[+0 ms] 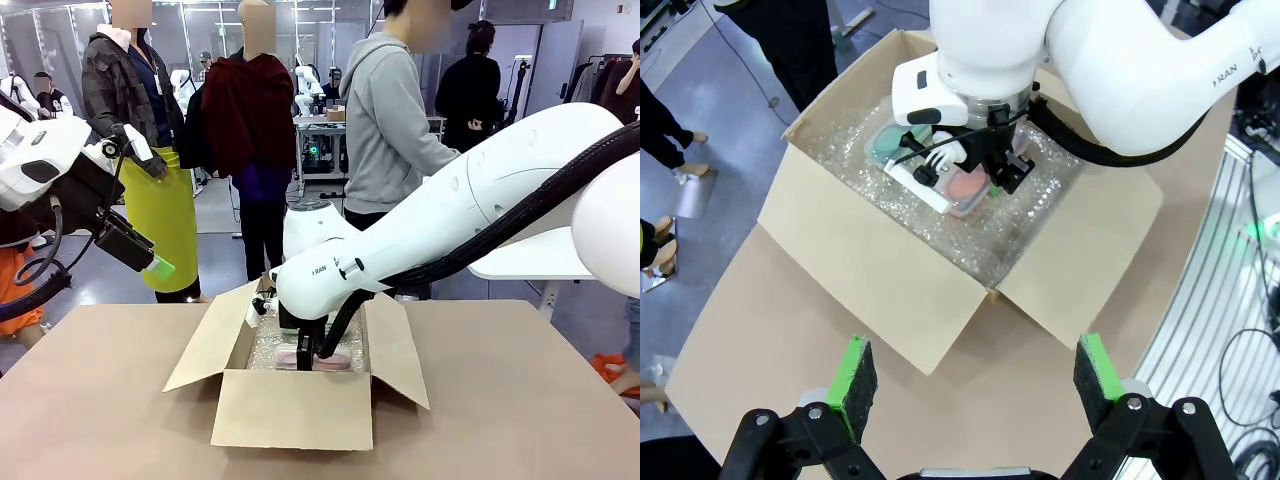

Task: Pack the glasses set securely to prepare it for shipping.
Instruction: Put the Glasses case from the right side of the table into the Package Box.

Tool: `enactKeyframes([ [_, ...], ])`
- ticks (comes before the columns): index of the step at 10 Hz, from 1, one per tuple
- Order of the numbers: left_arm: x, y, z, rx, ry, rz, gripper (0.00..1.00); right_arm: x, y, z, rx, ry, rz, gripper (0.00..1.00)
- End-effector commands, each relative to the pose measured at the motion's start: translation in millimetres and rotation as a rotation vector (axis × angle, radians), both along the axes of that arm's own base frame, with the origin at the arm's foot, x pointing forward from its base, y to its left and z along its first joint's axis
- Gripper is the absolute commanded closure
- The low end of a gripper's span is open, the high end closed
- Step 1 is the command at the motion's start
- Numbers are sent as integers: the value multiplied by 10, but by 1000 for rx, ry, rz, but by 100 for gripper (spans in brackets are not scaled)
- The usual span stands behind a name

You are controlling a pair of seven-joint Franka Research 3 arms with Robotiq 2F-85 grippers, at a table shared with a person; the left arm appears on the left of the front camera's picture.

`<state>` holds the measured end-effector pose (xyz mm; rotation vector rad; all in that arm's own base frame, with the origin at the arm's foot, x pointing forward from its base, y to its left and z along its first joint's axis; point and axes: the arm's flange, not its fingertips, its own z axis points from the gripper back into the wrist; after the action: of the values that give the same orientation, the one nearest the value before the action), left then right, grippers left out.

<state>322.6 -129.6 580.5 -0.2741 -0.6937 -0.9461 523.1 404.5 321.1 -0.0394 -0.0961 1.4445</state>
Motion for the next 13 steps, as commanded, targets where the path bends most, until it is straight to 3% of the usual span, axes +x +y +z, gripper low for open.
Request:
enactKeyframes([
  [1,2,10,15,-5,-9,1,0,-35,2,56,-23,-32,-14,4],
  [4,2,10,15,-5,-9,1,0,-42,-5,81,-31,-38,-19,0],
  [8,2,10,15,-5,-9,1,0,-41,-1,387,-4,-99,-31,0],
  [10,2,10,15,-5,-9,1,0,-2,-47,485,6,-89,-46,0],
  [13,2,10,15,-5,-9,1,0,40,9,414,14,-77,0,0],
])
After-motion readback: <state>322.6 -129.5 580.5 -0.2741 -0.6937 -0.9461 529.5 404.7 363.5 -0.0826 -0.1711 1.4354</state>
